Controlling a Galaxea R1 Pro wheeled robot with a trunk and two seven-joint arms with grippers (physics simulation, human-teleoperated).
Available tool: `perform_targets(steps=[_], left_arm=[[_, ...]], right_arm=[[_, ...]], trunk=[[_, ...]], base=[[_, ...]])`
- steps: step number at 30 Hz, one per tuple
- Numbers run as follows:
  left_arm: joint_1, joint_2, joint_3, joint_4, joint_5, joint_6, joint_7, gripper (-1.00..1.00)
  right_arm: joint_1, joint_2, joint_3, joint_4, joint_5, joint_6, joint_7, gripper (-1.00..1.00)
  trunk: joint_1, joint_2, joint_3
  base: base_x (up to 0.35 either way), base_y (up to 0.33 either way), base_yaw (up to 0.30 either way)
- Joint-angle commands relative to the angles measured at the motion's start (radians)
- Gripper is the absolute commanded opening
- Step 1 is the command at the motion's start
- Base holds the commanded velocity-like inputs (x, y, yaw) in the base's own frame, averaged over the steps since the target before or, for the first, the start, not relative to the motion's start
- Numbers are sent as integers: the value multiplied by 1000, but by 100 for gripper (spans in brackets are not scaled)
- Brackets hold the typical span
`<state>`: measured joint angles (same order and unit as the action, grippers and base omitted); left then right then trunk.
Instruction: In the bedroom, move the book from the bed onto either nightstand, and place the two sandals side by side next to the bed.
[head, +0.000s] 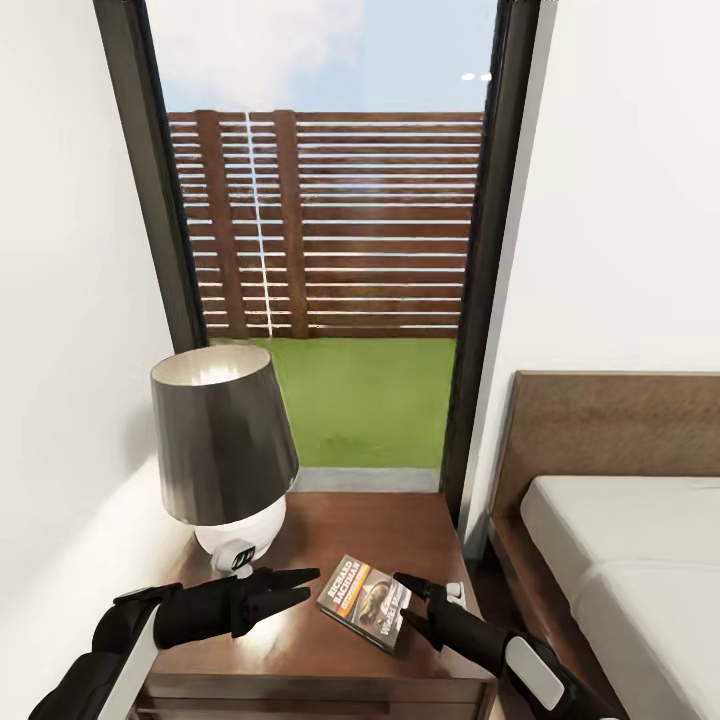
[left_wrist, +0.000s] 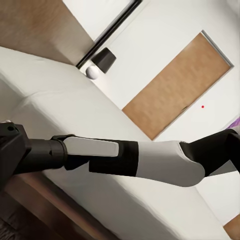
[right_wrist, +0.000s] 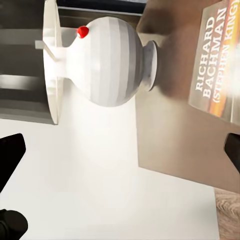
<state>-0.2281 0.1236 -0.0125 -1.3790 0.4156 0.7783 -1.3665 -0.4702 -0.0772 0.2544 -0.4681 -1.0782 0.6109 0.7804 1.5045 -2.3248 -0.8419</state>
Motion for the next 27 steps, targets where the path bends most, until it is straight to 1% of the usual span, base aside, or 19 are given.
perform_targets(steps=[1, 23, 24, 25, 26, 27], left_arm=[[0, 1, -1, 0, 5, 10, 0, 100], [0, 0, -3, 0, 2, 9, 4, 100], [0, -28, -4, 7, -5, 7, 139, 100], [0, -32, -4, 10, -5, 6, 196, 100], [0, -34, -4, 10, -5, 6, 224, 100], [0, -37, -4, 12, -4, 5, 276, 100]], right_arm=[[-1, -1, 5, 0, -8, 4, 0, 100], [-1, -1, 5, 0, -9, 3, 2, 100], [-1, -1, 5, 0, -9, 3, 2, 100], [-1, -1, 5, 0, -9, 3, 2, 100], [-1, -1, 5, 0, -9, 3, 2, 100], [-1, -1, 5, 0, -9, 3, 2, 100]], trunk=[[-4, 7, 2], [-88, 161, 71], [-92, 168, 74], [-96, 175, 77], [-100, 182, 81], [-104, 189, 84]], base=[[0, 0, 0], [0, 0, 0], [0, 0, 0], [0, 0, 0], [0, 0, 0], [0, 0, 0]])
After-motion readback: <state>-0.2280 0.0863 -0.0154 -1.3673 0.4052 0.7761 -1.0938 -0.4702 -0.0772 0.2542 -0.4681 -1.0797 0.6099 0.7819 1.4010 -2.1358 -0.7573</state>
